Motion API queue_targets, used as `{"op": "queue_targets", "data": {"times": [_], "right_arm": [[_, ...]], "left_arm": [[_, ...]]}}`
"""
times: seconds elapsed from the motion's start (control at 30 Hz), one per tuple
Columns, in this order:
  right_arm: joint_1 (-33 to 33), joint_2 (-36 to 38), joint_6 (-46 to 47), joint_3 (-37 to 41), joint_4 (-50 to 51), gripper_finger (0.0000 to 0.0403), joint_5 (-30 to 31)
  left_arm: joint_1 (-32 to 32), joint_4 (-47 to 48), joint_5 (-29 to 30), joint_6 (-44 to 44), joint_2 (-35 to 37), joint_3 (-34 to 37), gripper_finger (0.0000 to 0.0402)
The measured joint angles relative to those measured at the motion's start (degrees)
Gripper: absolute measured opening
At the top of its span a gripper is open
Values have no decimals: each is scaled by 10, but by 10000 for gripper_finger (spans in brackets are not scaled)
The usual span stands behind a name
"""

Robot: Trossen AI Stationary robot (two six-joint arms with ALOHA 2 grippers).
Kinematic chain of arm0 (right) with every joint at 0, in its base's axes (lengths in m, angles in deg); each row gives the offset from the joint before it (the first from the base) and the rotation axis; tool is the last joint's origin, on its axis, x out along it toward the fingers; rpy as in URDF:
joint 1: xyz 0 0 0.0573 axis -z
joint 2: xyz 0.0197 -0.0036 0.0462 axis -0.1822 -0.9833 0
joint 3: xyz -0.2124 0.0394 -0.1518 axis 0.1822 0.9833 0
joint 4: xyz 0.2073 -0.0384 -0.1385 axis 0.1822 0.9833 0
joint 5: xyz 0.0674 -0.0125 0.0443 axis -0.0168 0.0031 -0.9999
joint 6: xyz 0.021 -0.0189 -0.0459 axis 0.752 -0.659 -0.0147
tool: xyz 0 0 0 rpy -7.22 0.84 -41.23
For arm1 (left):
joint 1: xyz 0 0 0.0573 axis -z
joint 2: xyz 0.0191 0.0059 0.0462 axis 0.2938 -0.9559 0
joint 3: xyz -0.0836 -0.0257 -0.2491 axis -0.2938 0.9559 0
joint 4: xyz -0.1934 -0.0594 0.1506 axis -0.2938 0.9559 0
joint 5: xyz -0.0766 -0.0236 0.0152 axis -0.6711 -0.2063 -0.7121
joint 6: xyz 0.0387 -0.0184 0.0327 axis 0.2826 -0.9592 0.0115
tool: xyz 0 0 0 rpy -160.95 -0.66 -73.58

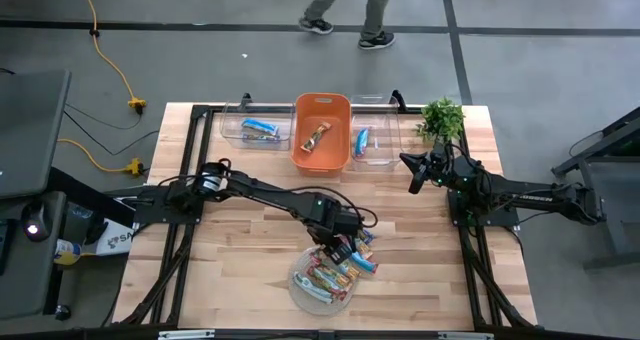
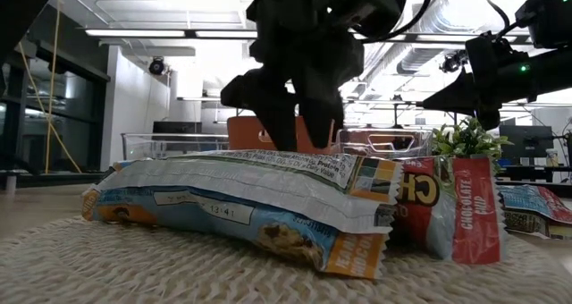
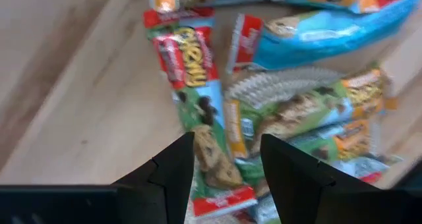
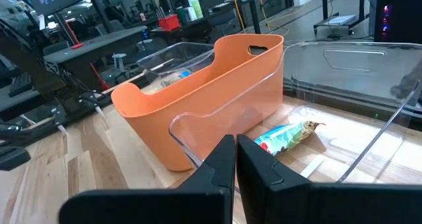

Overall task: Pick and place Granola Bars by type
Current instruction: Put the red granola bar into the right transparent bin

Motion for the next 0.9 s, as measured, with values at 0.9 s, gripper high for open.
{"op": "queue_targets", "data": {"times": [0.9], "right_arm": [[0, 0, 0, 0, 0, 0, 0]], "left_arm": [[-6, -26, -18, 39, -52, 0, 170]]}}
